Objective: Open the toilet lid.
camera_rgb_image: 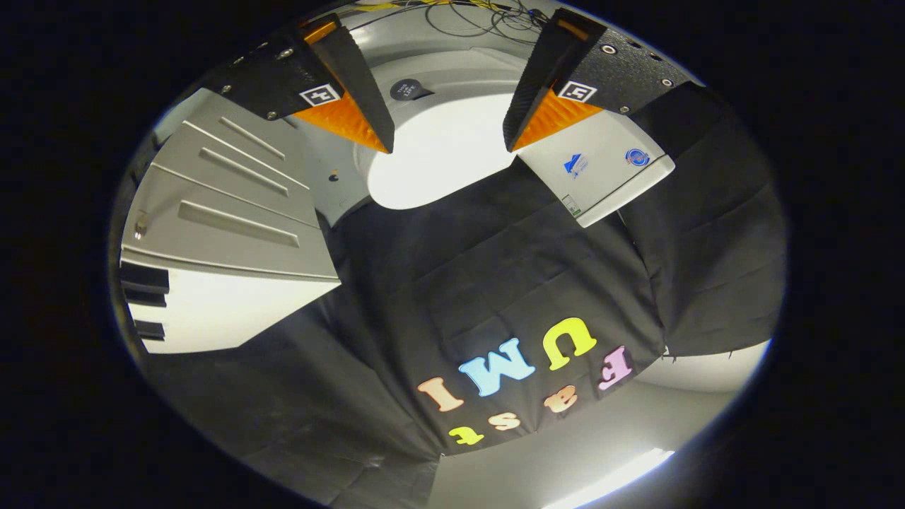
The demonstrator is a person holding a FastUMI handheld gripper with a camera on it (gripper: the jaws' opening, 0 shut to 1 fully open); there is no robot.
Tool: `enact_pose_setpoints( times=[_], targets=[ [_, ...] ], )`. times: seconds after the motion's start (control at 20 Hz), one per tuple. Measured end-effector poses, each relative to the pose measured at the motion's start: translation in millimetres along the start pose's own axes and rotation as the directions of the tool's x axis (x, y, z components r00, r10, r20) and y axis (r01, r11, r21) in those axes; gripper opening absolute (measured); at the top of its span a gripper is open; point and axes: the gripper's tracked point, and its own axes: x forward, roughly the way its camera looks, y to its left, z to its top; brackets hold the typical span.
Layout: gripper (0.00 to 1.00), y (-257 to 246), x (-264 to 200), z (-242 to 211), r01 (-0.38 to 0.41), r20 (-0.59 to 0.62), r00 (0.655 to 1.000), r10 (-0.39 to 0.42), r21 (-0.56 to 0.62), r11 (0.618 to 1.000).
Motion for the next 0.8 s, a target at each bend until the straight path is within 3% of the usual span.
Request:
enact_pose_setpoints(
  times=[0.35, 0.8],
  targets=[
    [0.96, -21.2, 21.8, -40.6, 0.027, -0.126, 0.992, -0.007, 0.163, 0.986],
    [0.95, -53.0, 43.3, -84.9, 0.117, -0.231, 0.972, -0.046, 0.301, 0.947]
  ],
)
